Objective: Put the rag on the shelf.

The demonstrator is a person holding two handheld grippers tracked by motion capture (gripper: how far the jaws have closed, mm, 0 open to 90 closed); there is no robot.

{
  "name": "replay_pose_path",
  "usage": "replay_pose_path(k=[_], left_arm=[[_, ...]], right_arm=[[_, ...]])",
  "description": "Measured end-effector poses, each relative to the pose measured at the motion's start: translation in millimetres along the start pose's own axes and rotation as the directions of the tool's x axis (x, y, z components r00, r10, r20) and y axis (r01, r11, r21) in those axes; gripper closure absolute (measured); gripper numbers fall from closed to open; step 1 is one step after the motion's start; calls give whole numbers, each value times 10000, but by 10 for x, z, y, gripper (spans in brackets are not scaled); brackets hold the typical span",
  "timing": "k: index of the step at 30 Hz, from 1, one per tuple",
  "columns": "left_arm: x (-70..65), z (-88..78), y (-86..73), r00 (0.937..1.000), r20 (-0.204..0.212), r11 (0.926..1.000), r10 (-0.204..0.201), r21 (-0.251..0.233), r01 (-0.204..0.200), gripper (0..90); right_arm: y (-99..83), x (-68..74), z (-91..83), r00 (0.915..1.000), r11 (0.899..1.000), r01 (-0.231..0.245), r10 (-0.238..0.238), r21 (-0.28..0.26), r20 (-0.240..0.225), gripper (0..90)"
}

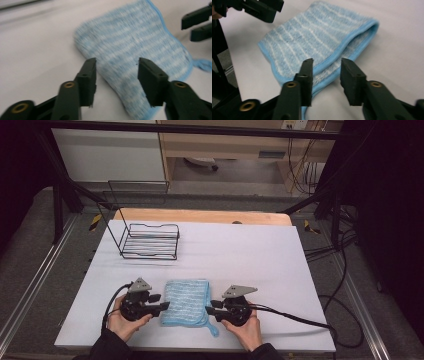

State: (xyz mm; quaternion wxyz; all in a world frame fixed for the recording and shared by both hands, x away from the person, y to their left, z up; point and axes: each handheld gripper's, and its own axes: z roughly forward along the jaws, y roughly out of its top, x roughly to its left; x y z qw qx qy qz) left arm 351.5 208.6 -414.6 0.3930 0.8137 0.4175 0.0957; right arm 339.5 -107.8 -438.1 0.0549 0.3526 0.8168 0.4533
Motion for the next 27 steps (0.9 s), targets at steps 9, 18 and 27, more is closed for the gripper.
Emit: replay_pose_path(k=[9, 18, 27], left_arm=[[301, 295, 258, 9970, -640, 9991, -427, -81, 423, 329], [402, 533, 277, 9933, -589, 9949, -994, 115, 1003, 512], [348, 606, 219, 9945, -280, 9941, -1009, 376, 1020, 636]], right_arm=[[130, -130, -24, 9992, 9987, 144, -126, -489, 367, 373], [98, -188, -34, 9989, 9988, -17, 40, -484, 470, 295], [81, -200, -13, 9992, 9997, -4, 13, -226, 411, 207]])
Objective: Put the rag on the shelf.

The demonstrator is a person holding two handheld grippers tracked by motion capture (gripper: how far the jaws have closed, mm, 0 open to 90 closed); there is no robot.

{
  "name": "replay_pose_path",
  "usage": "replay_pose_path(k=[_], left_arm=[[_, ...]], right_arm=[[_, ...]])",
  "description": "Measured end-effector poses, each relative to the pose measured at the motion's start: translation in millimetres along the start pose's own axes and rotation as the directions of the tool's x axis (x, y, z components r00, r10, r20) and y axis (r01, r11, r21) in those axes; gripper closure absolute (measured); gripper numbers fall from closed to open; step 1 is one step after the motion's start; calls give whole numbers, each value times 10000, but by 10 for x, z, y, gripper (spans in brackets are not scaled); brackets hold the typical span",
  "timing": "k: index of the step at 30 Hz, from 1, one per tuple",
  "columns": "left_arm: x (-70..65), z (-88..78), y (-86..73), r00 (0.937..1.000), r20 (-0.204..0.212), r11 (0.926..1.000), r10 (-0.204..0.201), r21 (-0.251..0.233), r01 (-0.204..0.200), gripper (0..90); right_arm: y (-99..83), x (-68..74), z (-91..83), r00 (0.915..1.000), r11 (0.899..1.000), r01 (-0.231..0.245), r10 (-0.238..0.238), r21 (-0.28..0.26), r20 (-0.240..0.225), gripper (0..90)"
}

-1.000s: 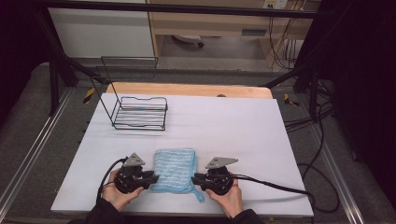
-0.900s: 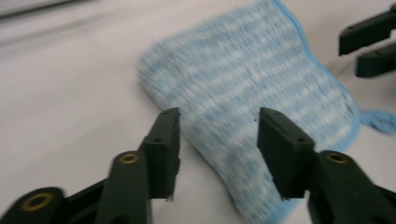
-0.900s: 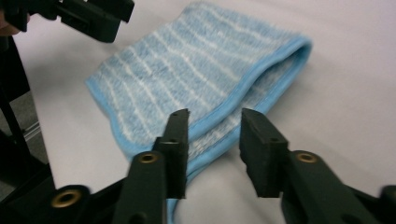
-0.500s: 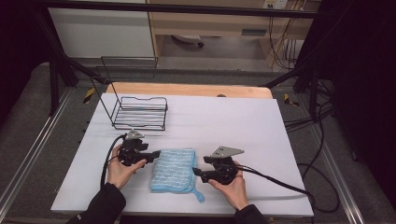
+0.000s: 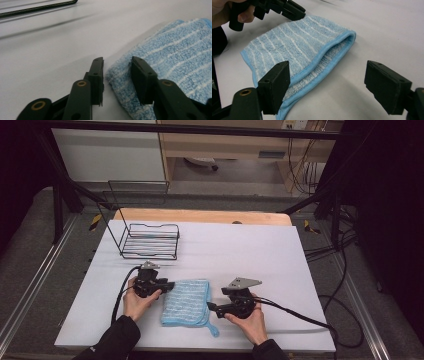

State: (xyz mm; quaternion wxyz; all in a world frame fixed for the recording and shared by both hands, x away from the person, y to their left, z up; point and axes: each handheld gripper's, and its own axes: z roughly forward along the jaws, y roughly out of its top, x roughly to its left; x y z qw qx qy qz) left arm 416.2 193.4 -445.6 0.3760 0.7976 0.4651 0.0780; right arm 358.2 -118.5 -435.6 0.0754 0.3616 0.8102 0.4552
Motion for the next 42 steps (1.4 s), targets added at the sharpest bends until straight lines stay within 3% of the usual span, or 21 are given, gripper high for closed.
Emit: replay_pose_path(k=[9, 15, 18, 26, 33, 42], left_arm=[[-12, 28, -9, 9996, 255, 9999, 73, 89, -75, 713], [-9, 35, -4, 9992, 405, 9999, 11, 147, -17, 773], [-8, 36, -3, 9991, 417, 9999, 58, 156, -65, 780], [-14, 37, -10, 9989, 396, 9996, 249, 127, -254, 779], [-9, 38, -16, 9983, 447, 9992, 383, 76, -387, 778], [-9, 39, -18, 9979, 444, 9988, 475, 52, -478, 777]], right_arm=[[-11, -29, 11, 10000, 9999, 4, -4, 124, 76, 124], [78, -109, 18, 9996, 9994, -177, 183, -310, 205, 119], [166, -188, 60, 9981, 9970, -537, 553, -562, 280, 150], [424, -264, 423, 9942, 9953, -963, 967, -108, 462, 290], [386, -300, 613, 9931, 9930, -936, 880, 716, 772, 448], [334, -279, 655, 9922, 9878, -1126, 1060, 1080, 654, 566]])
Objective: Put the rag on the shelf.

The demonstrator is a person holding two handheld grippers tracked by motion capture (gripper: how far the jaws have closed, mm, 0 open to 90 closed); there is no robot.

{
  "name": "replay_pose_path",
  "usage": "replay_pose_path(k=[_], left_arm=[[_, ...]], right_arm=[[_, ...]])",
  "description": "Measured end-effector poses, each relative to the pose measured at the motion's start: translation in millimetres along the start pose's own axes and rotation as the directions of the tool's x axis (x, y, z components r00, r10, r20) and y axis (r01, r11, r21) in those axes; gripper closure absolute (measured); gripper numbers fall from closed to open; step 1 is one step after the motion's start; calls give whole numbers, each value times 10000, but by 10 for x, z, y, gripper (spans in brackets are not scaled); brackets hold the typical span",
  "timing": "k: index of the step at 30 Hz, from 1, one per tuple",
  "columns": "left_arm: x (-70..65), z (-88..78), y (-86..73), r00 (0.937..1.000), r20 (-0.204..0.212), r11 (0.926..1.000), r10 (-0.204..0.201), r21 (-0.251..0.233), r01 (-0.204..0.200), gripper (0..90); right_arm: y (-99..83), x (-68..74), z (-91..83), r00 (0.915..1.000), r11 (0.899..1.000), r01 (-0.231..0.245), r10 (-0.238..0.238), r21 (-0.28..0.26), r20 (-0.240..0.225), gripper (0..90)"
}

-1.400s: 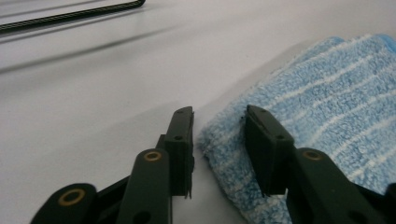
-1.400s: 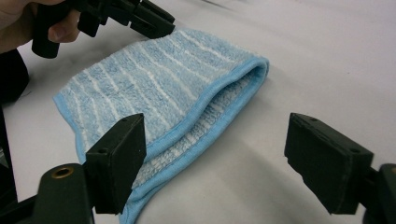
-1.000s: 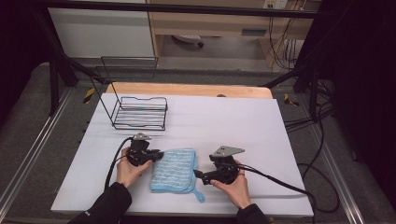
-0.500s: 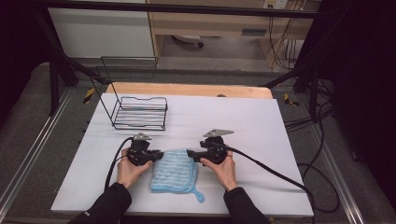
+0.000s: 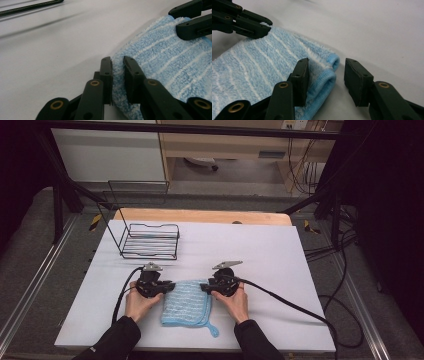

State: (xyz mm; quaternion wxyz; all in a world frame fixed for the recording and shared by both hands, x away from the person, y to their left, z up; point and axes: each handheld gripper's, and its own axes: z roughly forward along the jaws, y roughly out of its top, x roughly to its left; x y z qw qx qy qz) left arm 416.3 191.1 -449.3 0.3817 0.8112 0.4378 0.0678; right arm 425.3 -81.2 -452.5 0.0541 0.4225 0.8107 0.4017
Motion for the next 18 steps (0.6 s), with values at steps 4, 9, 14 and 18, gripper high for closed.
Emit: replay_pose_path(k=[4, 9, 14, 18], left_arm=[[6, 0, -1, 10000, 56, 10000, -29, -16, 29, 776], [22, -3, 1, 9998, 146, 9999, -168, 3, 168, 779], [21, -13, 4, 9997, 157, 9998, -195, -18, 195, 792], [32, -33, 10, 9992, 271, 9996, -287, -51, 288, 804]], right_arm=[[0, 4, 4, 9996, 9998, -176, 178, 97, -237, 634], [0, 8, 8, 9979, 9990, -409, 419, 207, -502, 691], [15, -12, 14, 9957, 9977, -621, 638, 281, -670, 752], [27, -16, 3, 9949, 9974, -678, 695, 262, -734, 793]])
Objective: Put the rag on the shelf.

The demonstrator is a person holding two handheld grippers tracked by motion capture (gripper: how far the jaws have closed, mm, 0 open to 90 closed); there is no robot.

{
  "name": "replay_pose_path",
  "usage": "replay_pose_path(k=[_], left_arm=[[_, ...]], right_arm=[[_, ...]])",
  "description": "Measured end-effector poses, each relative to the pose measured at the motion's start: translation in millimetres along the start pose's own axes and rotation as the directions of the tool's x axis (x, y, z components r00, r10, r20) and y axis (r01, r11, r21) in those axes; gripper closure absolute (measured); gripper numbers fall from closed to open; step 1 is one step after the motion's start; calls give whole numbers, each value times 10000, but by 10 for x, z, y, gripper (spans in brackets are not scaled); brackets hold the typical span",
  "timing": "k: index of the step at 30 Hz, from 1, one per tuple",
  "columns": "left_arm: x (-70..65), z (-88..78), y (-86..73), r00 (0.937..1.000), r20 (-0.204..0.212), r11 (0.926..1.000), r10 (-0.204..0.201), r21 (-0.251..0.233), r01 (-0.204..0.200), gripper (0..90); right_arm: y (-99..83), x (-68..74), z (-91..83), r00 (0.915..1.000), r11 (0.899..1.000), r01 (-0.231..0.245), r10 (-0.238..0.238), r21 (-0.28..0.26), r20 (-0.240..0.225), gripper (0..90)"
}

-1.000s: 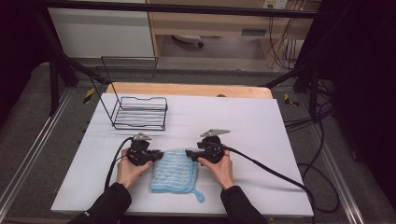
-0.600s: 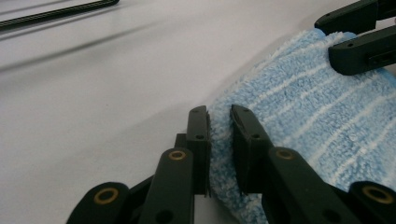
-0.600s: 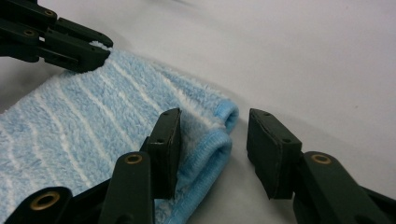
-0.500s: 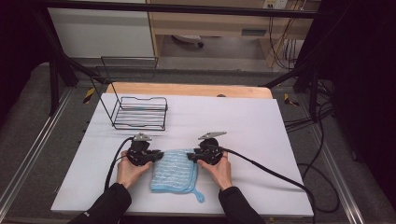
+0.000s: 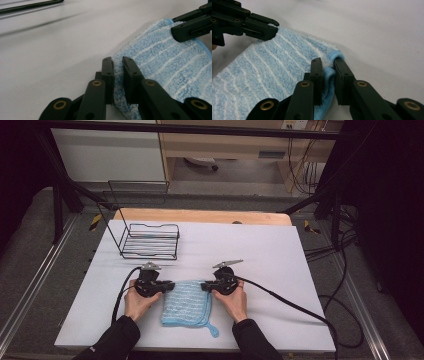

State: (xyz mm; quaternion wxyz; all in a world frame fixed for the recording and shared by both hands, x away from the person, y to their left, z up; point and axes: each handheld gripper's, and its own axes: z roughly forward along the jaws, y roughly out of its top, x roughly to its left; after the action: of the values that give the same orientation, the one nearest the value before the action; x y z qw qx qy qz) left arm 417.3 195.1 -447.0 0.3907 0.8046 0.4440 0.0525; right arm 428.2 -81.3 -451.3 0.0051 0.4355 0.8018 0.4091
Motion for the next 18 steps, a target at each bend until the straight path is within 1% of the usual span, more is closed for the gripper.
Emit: replay_pose_path(k=[3, 7, 11, 14, 15, 17, 18], left_arm=[[5, -39, 7, 9999, 83, 9998, -56, -210, 58, 810], [-3, -128, 21, 9997, 231, 9977, 58, -679, -42, 811], [-28, -207, 28, 9994, 317, 9950, 163, -988, -131, 810], [-55, -261, 47, 9991, 284, 9928, 303, -1166, -268, 810], [-64, -283, 55, 9989, 217, 9913, 414, -1256, -384, 810], [-88, -324, 64, 9985, 196, 9886, 503, -1431, -470, 810], [-104, -341, 67, 9984, 276, 9876, 489, -1504, -442, 810]], right_arm=[[7, 9, -19, 10000, 10000, 34, -34, -87, 20, 803], [8, 37, -58, 9999, 9996, 143, -141, -264, 72, 805], [15, 79, -121, 9996, 9977, 283, -280, -616, 46, 805], [17, 119, -183, 9991, 9956, 412, -407, -846, 76, 805], [16, 132, -203, 9988, 9944, 478, -470, -941, 99, 806], [20, 159, -247, 9986, 9925, 528, -520, -1106, 109, 807], [23, 170, -269, 9985, 9914, 547, -538, -1187, 111, 807]])
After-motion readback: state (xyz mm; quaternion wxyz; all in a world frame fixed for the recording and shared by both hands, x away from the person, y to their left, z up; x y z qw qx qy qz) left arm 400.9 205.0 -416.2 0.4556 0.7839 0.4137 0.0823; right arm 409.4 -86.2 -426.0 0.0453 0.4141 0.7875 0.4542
